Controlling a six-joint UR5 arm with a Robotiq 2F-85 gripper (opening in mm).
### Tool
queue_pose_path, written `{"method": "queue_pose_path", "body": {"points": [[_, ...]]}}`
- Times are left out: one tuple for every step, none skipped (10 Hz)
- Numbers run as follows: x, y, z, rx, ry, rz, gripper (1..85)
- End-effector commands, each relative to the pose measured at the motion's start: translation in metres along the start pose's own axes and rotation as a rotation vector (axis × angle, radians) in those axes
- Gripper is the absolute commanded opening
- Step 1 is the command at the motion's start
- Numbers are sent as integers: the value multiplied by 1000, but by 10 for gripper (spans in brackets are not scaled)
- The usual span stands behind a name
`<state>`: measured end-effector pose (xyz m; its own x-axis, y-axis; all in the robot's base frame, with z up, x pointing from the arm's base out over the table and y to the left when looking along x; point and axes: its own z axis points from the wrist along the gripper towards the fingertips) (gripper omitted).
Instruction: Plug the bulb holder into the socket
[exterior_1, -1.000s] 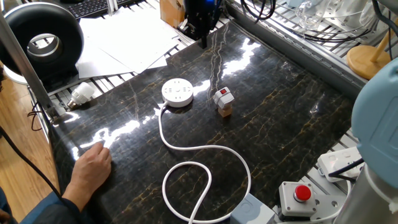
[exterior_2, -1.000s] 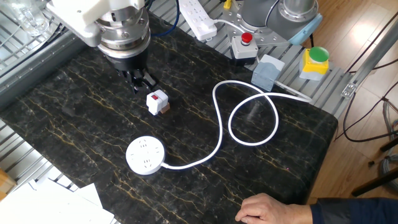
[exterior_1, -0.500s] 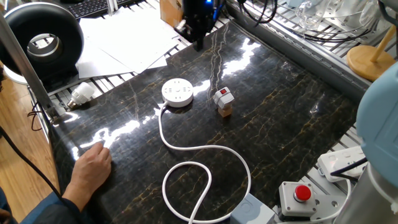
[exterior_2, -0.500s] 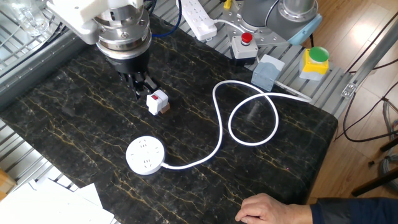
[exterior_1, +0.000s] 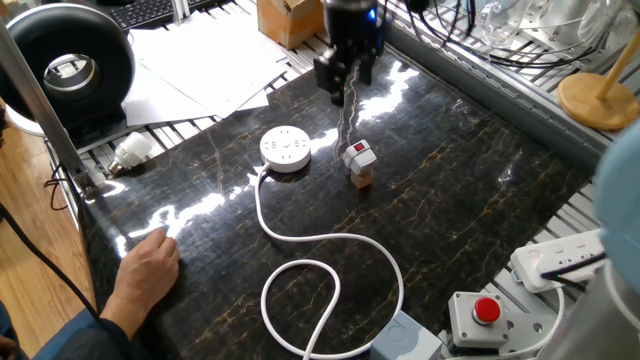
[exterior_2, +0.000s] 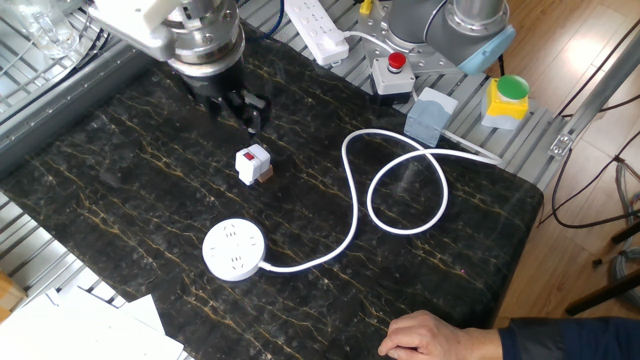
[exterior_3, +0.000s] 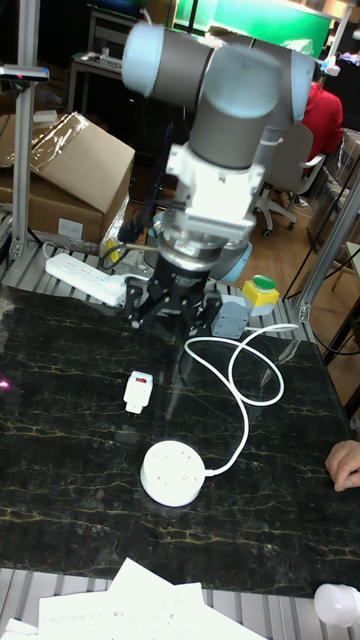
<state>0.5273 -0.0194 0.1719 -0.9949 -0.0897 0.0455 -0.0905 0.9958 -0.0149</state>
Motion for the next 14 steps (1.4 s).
{"method": "queue_pose_path", "body": {"points": [[-11, 0, 39, -5, -133, 54, 587], [-11, 0, 43, -13, -141, 62, 577], [-8, -5, 45, 1, -146, 58, 573], [-5, -6, 46, 0, -146, 62, 567], [-8, -7, 45, 1, -156, 65, 560], [-15, -2, 39, -18, -160, 76, 550], [-28, -3, 28, -16, -163, 91, 477], [-26, -6, 29, -6, -156, 104, 360], [-22, -6, 29, -4, -141, 112, 330], [-24, -6, 29, -4, -150, 112, 327], [-34, -6, 27, -7, -187, 123, 333], [-38, -8, 26, -1, -205, 128, 347], [-39, -10, 26, 4, -208, 130, 360], [-45, -9, 25, 0, -231, 126, 437]]}}
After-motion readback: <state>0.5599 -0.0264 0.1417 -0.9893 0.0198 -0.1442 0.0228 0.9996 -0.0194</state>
